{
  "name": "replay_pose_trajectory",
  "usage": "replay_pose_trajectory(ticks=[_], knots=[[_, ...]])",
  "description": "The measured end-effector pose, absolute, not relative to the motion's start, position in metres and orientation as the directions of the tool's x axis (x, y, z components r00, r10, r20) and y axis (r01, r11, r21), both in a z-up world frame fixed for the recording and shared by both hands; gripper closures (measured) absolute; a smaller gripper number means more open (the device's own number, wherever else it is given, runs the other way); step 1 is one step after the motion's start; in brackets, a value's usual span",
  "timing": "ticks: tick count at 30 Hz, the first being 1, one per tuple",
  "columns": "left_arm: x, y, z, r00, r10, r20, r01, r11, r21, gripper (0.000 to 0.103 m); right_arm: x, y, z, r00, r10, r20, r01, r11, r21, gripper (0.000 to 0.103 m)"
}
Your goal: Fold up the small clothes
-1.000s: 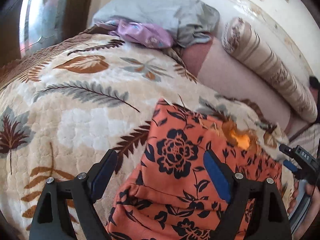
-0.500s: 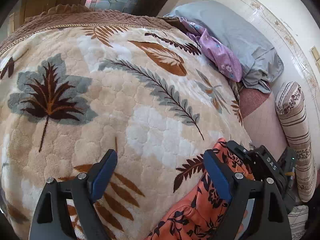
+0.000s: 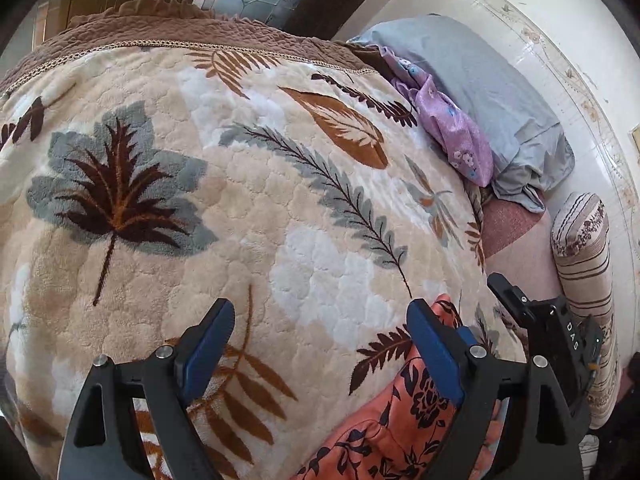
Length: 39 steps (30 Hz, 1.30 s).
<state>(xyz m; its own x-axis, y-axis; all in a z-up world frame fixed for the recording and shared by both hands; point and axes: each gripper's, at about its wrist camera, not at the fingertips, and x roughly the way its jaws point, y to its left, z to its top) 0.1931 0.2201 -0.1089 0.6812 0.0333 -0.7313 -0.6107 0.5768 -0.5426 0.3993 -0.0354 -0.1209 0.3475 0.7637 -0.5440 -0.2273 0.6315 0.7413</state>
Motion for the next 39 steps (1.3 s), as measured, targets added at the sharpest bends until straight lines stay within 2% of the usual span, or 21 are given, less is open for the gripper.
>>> replay_pose_trajectory(ticks=[1, 2, 3, 5, 10, 14, 16, 17, 18, 20, 21, 23, 25, 26, 27, 29, 32, 34, 37, 39], knots=[[0.194, 0.218, -0.108, 0.682, 0.038, -0.73, -0.607, 0.586, -0.537, 0.015, 0.401, -0.033, -0.128, 0.328, 0.756, -0.566, -0.228, 0.645, 0.729, 0.018], [0.196, 0.216, -0.108, 0.681, 0.04, -0.731, -0.6, 0.603, -0.526, 0.015, 0.406, -0.028, -0.143, 0.283, 0.726, -0.627, -0.203, 0.684, 0.7, 0.019], [0.198, 0.214, -0.108, 0.677, 0.04, -0.735, -0.592, 0.622, -0.512, 0.015, 0.405, -0.032, -0.149, 0.29, 0.735, -0.613, -0.197, 0.673, 0.713, 0.023], [0.201, 0.213, -0.11, 0.672, 0.04, -0.74, -0.589, 0.636, -0.5, 0.015, 0.399, -0.042, -0.138, 0.323, 0.751, -0.576, -0.166, 0.644, 0.746, 0.021], [0.205, 0.203, -0.108, 0.68, 0.054, -0.731, -0.574, 0.659, -0.486, 0.015, 0.355, -0.082, -0.105, 0.355, 0.746, -0.563, -0.226, 0.653, 0.723, 0.021], [0.209, 0.178, -0.101, 0.707, 0.066, -0.704, -0.509, 0.739, -0.441, 0.015, 0.309, -0.153, -0.118, 0.42, 0.663, -0.62, -0.154, 0.725, 0.671, 0.021], [0.218, 0.159, -0.103, 0.702, 0.054, -0.71, -0.458, 0.798, -0.391, 0.015, 0.292, -0.195, -0.143, 0.417, 0.597, -0.686, -0.053, 0.769, 0.637, 0.021], [0.226, 0.147, -0.108, 0.679, 0.038, -0.733, -0.419, 0.841, -0.344, 0.015, 0.286, -0.213, -0.153, 0.414, 0.597, -0.687, -0.015, 0.759, 0.651, 0.023], [0.234, 0.135, -0.116, 0.647, 0.019, -0.762, -0.378, 0.876, -0.299, 0.015, 0.278, -0.231, -0.154, 0.422, 0.634, -0.648, -0.012, 0.719, 0.695, 0.023], [0.247, 0.114, -0.137, 0.559, 0.01, -0.829, -0.321, 0.925, -0.205, 0.015, 0.267, -0.257, -0.141, 0.457, 0.595, -0.661, -0.002, 0.744, 0.668, 0.021], [0.248, 0.108, -0.142, 0.543, 0.031, -0.839, -0.314, 0.934, -0.169, 0.015, 0.262, -0.272, -0.134, 0.48, 0.595, -0.644, -0.013, 0.739, 0.673, 0.021], [0.241, 0.105, -0.133, 0.596, 0.078, -0.799, -0.326, 0.933, -0.152, 0.015, 0.258, -0.301, -0.128, 0.526, 0.584, -0.618, 0.002, 0.726, 0.687, 0.021], [0.234, 0.105, -0.123, 0.653, 0.109, -0.749, -0.332, 0.931, -0.154, 0.015, 0.256, -0.339, -0.135, 0.566, 0.533, -0.629, 0.068, 0.73, 0.68, 0.021], [0.235, 0.103, -0.124, 0.654, 0.133, -0.744, -0.338, 0.932, -0.131, 0.015, 0.256, -0.355, -0.146, 0.56, 0.492, -0.667, 0.133, 0.741, 0.658, 0.019], [0.24, 0.101, -0.131, 0.623, 0.139, -0.77, -0.332, 0.938, -0.1, 0.015, 0.258, -0.372, -0.162, 0.54, 0.481, -0.691, 0.194, 0.727, 0.658, 0.024], [0.249, 0.101, -0.145, 0.55, 0.124, -0.826, -0.319, 0.945, -0.07, 0.015, 0.255, -0.39, -0.164, 0.57, 0.531, -0.627, 0.185, 0.66, 0.728, 0.025], [0.234, 0.107, -0.121, 0.659, 0.158, -0.735, -0.357, 0.926, -0.12, 0.015, 0.261, -0.393, -0.138, 0.6, 0.502, -0.623, 0.111, 0.72, 0.686, 0.023], [0.23, 0.101, -0.114, 0.693, 0.187, -0.697, -0.347, 0.933, -0.095, 0.015, 0.275, -0.402, -0.132, 0.609, 0.518, -0.601, 0.086, 0.71, 0.699, 0.023], [0.249, 0.089, -0.146, 0.569, 0.111, -0.815, -0.263, 0.963, -0.053, 0.014, 0.304, -0.423, -0.14, 0.638, 0.454, -0.622, 0.129, 0.734, 0.667, 0.023], [0.244, 0.087, -0.14, 0.604, 0.125, -0.787, -0.27, 0.961, -0.054, 0.014, 0.322, -0.429, -0.158, 0.615, 0.44, -0.655, 0.22, 0.702, 0.678, 0.023]])
